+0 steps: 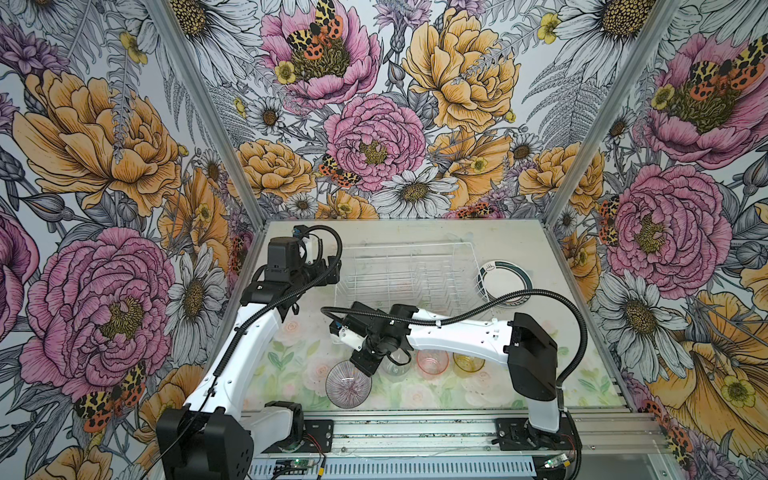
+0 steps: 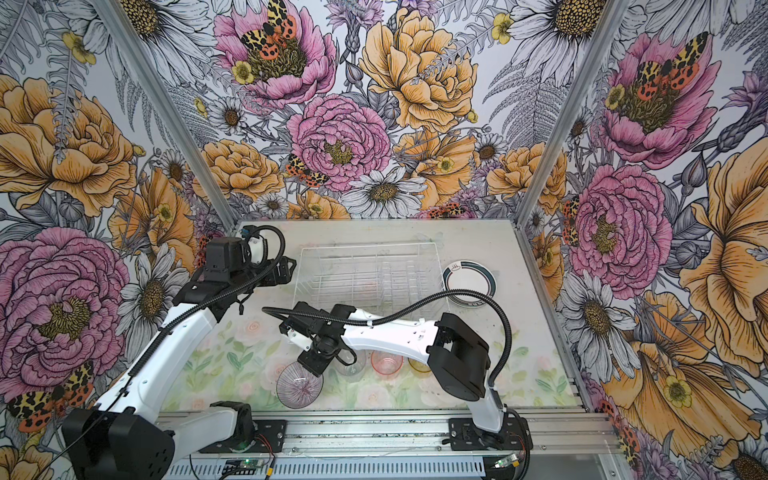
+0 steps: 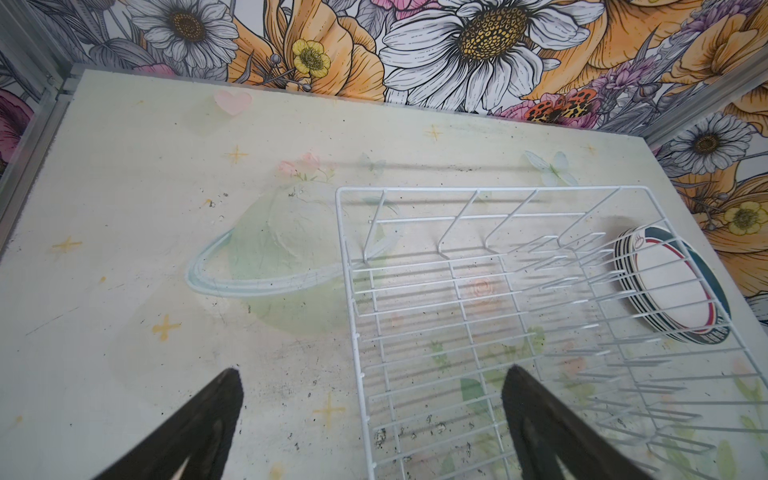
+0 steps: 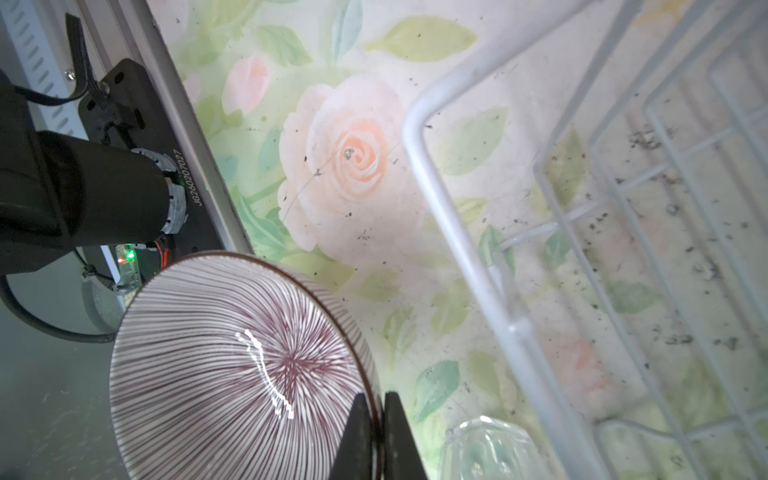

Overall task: Unload the mixed dishes from the dish rack
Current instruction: 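Carry the striped bowl toward the robot beside the clear glass with the right gripper, then lower the striped bowl onto the table beside the clear glass with the right gripper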

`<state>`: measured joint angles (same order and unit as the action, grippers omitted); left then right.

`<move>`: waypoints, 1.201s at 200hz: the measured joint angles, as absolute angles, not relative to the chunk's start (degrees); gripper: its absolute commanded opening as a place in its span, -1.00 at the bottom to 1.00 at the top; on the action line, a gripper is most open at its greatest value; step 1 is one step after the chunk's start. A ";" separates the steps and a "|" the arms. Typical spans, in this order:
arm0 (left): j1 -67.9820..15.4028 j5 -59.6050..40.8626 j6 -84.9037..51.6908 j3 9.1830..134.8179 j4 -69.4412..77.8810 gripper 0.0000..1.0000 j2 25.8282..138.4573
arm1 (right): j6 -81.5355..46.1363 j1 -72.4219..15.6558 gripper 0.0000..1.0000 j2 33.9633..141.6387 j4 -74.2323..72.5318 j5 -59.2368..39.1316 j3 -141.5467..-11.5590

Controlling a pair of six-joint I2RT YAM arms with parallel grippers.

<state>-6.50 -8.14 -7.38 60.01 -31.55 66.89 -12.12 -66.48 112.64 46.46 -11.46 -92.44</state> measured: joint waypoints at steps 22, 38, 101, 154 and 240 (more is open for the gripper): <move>-6.50 -8.14 -7.38 60.01 -31.53 0.98 66.89 | -12.12 -66.22 -1.00 112.64 46.48 -9.10 -92.47; -6.37 -8.16 -7.38 60.01 -31.48 0.98 66.87 | -12.12 -65.89 -1.00 112.64 46.48 -7.70 -92.47; -5.76 -8.16 -7.38 60.01 -31.48 0.97 66.87 | -12.10 -64.42 -1.00 112.97 46.50 -5.78 -92.47; -5.65 -8.16 -7.38 60.01 -31.48 0.98 66.87 | -11.92 -62.46 -1.00 113.23 46.50 -5.58 -92.47; -5.10 -8.36 -7.38 60.01 -31.46 0.98 66.87 | -11.88 -62.41 -1.00 115.28 46.46 -7.27 -92.55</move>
